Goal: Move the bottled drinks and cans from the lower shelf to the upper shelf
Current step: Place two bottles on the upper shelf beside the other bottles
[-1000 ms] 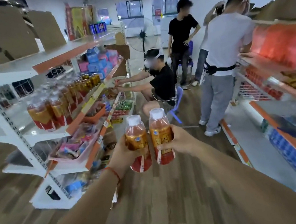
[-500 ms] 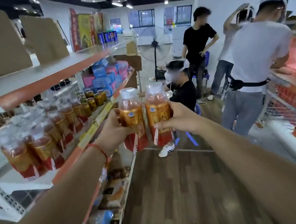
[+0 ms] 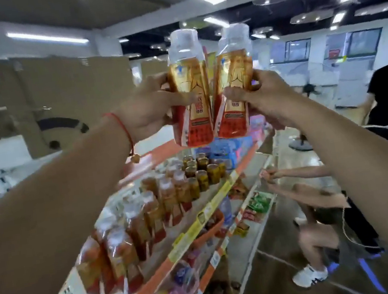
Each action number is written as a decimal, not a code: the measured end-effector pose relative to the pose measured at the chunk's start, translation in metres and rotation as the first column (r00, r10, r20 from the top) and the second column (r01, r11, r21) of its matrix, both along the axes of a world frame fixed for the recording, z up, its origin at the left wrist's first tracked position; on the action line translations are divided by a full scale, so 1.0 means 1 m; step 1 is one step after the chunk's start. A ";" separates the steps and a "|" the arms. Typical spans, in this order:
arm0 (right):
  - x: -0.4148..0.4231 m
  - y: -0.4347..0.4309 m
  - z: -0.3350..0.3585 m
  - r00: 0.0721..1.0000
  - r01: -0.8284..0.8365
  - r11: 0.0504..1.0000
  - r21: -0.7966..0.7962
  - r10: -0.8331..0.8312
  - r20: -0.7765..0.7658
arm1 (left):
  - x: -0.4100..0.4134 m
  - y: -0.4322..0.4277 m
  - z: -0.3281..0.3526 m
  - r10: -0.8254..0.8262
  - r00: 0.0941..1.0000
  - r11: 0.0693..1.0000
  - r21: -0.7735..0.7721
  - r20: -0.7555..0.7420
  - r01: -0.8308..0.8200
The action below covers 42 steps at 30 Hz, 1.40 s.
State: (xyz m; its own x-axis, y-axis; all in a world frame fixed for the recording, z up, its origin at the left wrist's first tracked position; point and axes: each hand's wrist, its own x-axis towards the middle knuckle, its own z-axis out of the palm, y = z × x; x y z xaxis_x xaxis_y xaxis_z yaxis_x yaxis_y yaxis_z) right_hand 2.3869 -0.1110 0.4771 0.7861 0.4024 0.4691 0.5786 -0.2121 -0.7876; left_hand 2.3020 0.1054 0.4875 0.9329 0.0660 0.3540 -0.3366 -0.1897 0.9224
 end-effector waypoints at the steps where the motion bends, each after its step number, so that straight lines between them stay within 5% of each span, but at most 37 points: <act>1: 0.015 0.016 0.008 0.999 -0.048 0.999 0.002 0.047 0.020 | 0.005 0.013 0.008 0.041 0.999 0.999 0.007 0.008 -0.041; 16: 0.114 0.308 0.035 0.722 -0.677 0.722 -0.140 0.689 0.061 | -0.017 0.189 0.009 0.613 0.790 0.790 -0.040 0.010 -0.612; 23: 0.121 0.396 -0.001 0.698 -0.710 0.685 -0.163 0.715 -0.034 | -0.025 0.252 -0.016 0.733 0.677 0.675 -0.048 -0.064 -0.736; 42: 0.127 0.472 -0.039 0.678 -0.733 0.651 -0.200 0.724 -0.130 | -0.009 0.334 -0.046 0.664 0.734 0.731 -0.081 -0.138 -0.677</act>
